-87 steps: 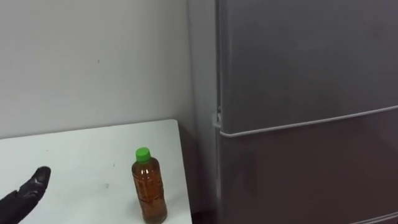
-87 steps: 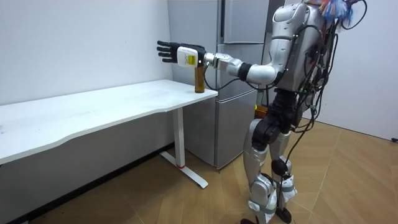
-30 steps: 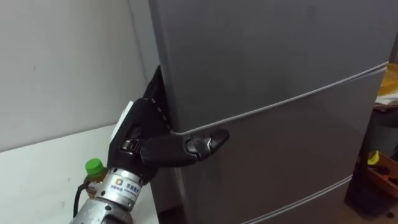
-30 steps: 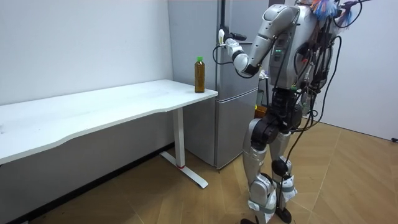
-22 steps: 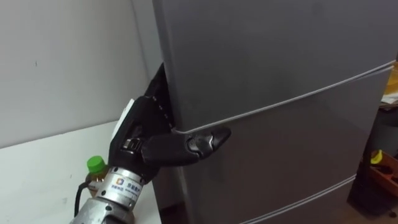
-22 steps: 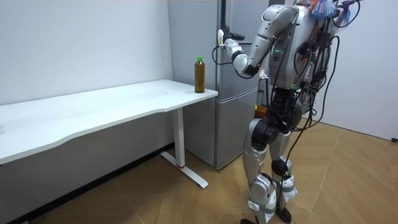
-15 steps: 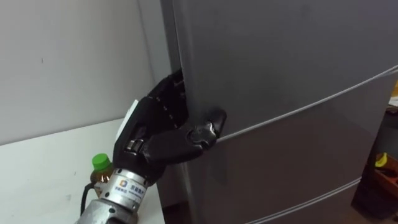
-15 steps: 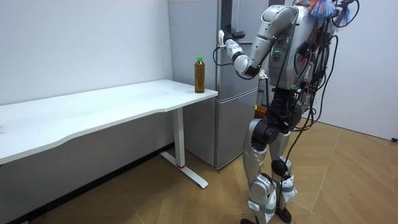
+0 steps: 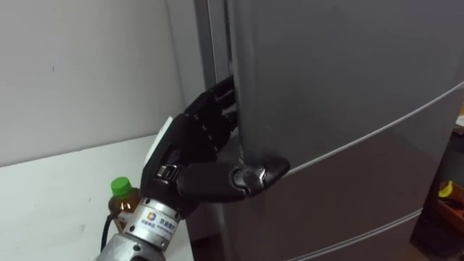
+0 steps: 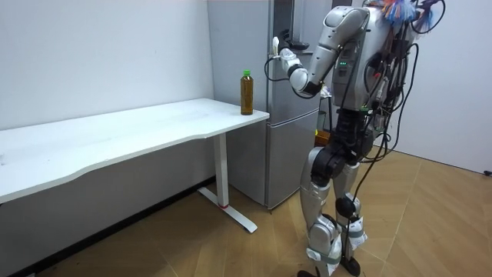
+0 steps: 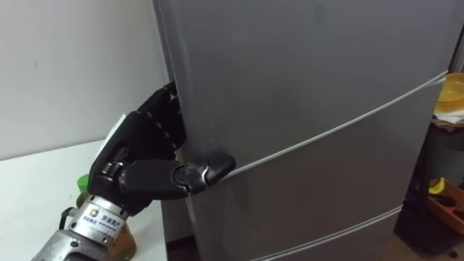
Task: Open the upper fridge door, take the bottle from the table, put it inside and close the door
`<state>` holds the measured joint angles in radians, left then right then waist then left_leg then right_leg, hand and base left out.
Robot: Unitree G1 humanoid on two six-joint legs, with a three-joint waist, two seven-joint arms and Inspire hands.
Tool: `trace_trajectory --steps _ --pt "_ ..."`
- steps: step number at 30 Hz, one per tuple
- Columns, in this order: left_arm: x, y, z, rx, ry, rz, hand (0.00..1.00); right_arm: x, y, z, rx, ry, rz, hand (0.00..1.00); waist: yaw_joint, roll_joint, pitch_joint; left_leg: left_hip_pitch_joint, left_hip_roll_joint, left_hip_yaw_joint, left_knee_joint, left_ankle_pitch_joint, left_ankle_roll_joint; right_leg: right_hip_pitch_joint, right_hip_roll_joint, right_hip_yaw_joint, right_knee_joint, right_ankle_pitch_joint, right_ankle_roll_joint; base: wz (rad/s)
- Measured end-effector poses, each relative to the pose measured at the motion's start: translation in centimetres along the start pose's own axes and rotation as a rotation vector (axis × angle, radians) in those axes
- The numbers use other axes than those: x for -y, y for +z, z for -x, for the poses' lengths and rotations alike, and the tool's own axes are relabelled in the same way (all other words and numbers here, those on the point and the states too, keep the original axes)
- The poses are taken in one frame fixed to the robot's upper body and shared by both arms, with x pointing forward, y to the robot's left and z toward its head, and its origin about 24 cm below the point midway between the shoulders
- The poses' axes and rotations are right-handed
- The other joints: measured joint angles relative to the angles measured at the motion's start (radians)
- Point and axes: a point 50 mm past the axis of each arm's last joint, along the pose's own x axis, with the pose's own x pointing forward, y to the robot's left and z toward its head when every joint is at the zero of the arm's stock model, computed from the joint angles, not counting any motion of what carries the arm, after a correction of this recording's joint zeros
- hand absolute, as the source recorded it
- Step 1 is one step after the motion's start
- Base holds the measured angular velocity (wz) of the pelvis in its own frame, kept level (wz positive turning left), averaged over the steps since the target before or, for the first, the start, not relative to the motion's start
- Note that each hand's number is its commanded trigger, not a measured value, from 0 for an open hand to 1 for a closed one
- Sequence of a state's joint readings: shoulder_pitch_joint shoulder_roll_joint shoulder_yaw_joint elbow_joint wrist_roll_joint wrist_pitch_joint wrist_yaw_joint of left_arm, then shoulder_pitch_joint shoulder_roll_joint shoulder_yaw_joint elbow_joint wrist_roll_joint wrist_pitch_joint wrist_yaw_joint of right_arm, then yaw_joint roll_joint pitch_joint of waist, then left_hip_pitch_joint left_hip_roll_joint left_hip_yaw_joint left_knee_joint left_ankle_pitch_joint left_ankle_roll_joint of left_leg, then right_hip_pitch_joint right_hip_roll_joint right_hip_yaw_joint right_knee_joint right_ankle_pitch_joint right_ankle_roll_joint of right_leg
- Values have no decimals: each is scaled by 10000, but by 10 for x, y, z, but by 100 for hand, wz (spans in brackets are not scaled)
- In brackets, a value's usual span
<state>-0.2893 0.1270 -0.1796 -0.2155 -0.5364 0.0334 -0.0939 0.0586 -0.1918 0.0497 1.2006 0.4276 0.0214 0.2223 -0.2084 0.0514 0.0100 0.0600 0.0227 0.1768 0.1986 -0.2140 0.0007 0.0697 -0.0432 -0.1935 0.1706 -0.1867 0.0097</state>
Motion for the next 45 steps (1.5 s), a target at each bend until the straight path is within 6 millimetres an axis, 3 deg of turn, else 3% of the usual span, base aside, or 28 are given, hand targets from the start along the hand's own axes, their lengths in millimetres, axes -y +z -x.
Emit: trace_trajectory --steps 27,37,45 --pt "7 -3 -1 -17 -291 67 0 -4 -2 -1 -54 236 -73 0 -15 53 -48 -141 -13 -1 69 9 15 7 -30 -140 -42 16 24 1" --pt "12 -5 0 -34 -522 85 0 -2 0 0 -19 235 -109 0 -8 168 -2 -130 -37 17 66 45 75 28 -75 -231 -13 29 47 2" --pt "14 -7 1 -102 -561 99 0 -1 -2 0 -48 234 -404 0 -10 87 56 -100 -42 100 50 65 105 13 -76 -123 -18 42 75 0"
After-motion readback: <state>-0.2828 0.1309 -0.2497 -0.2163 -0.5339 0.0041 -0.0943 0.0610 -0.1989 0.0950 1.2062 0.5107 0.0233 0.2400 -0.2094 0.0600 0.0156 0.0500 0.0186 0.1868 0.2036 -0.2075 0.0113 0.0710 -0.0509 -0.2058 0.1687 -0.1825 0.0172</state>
